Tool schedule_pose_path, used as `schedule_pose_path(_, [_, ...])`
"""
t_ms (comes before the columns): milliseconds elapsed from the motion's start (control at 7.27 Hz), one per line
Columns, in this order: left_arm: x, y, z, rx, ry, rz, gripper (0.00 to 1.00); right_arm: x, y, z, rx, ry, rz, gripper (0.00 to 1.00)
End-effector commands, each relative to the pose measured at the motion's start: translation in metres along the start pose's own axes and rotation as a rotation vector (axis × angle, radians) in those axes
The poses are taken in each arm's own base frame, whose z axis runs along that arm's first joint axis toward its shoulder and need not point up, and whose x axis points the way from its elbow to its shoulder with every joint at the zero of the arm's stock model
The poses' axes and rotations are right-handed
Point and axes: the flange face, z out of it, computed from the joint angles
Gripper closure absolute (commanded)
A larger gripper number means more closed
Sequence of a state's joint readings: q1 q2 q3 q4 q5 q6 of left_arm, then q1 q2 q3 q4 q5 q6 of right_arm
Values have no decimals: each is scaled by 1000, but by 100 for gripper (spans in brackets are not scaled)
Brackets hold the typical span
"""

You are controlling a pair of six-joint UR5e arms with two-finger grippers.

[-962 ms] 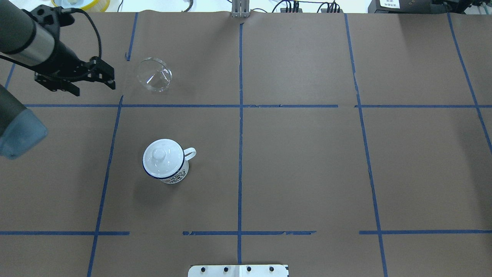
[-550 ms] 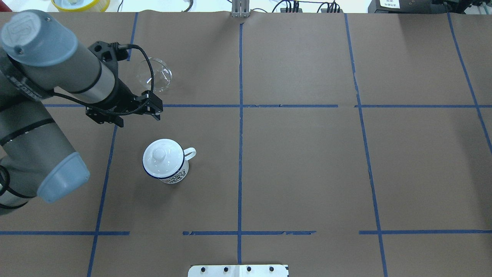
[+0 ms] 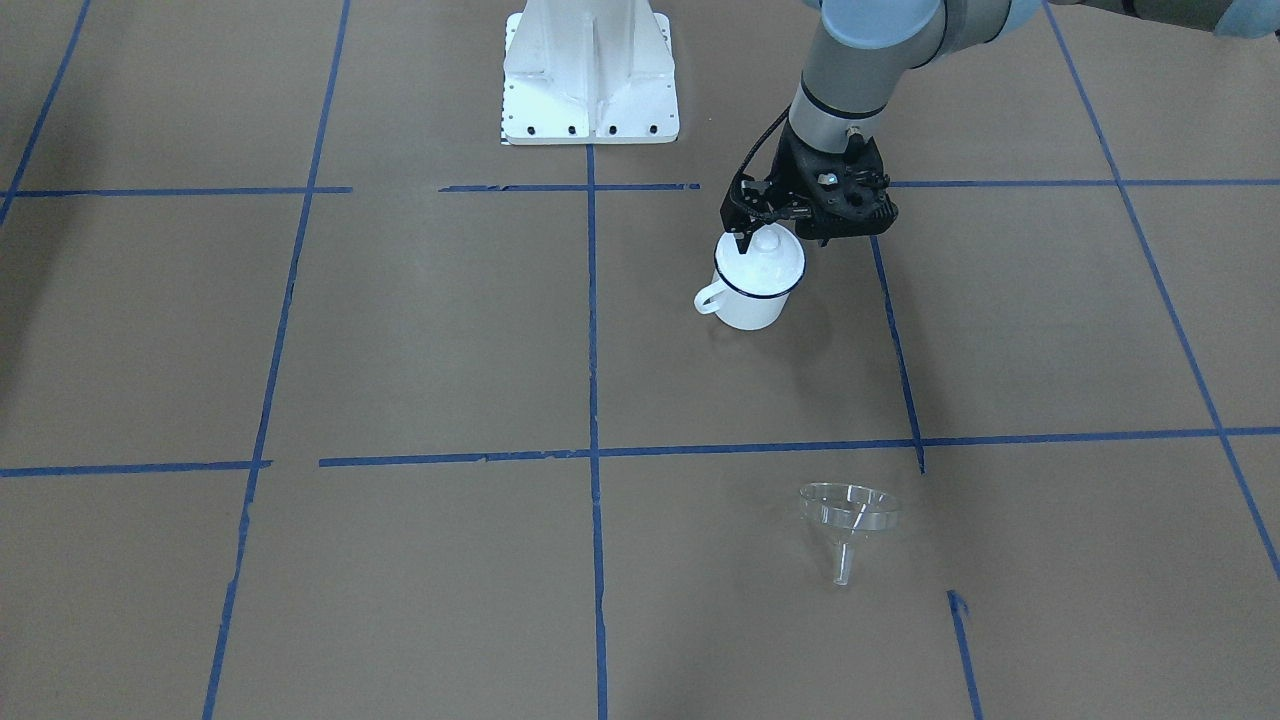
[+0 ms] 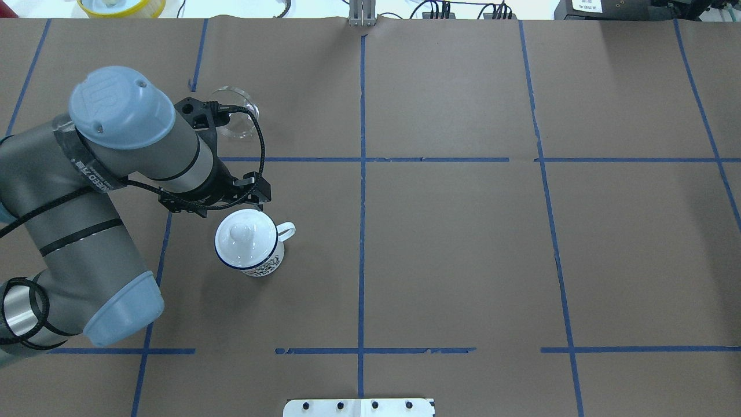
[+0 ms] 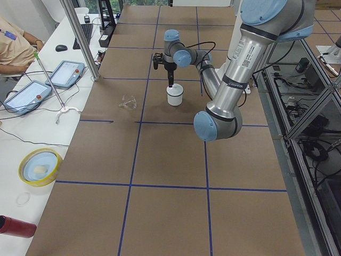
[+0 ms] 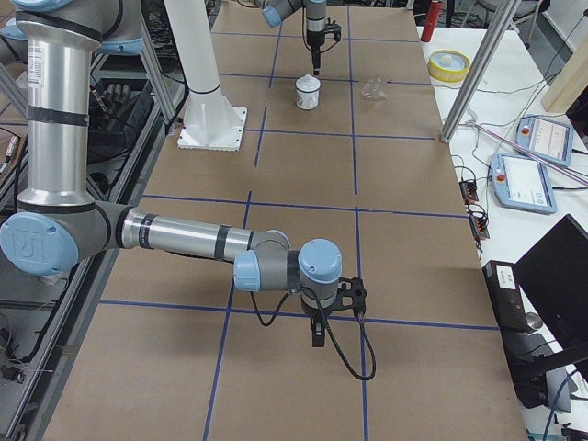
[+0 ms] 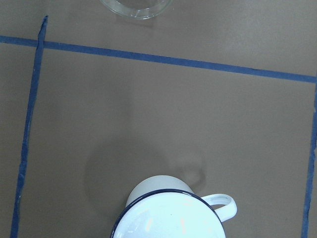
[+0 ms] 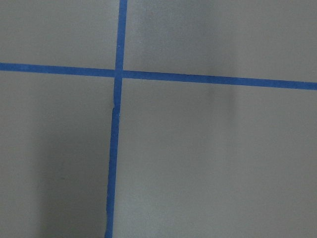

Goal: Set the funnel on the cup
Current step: 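Move the left gripper over the white lid on the enamel mug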

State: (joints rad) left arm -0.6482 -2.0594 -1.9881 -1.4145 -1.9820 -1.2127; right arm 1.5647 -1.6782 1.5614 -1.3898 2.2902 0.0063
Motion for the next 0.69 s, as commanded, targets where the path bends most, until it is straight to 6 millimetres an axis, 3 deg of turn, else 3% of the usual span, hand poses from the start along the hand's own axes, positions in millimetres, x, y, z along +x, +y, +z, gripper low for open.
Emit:
schedule_pose_path(0, [2, 9, 11, -18, -10, 10, 4, 0, 0, 0, 0, 0, 1, 0])
schedule_pose_path(275, [4, 15, 15, -29, -11, 18, 4, 0, 0, 0, -1, 0, 1, 0])
schedule_pose_path(550, [5, 16, 16, -32, -12, 20, 16, 0, 0, 0, -1, 0, 2, 0])
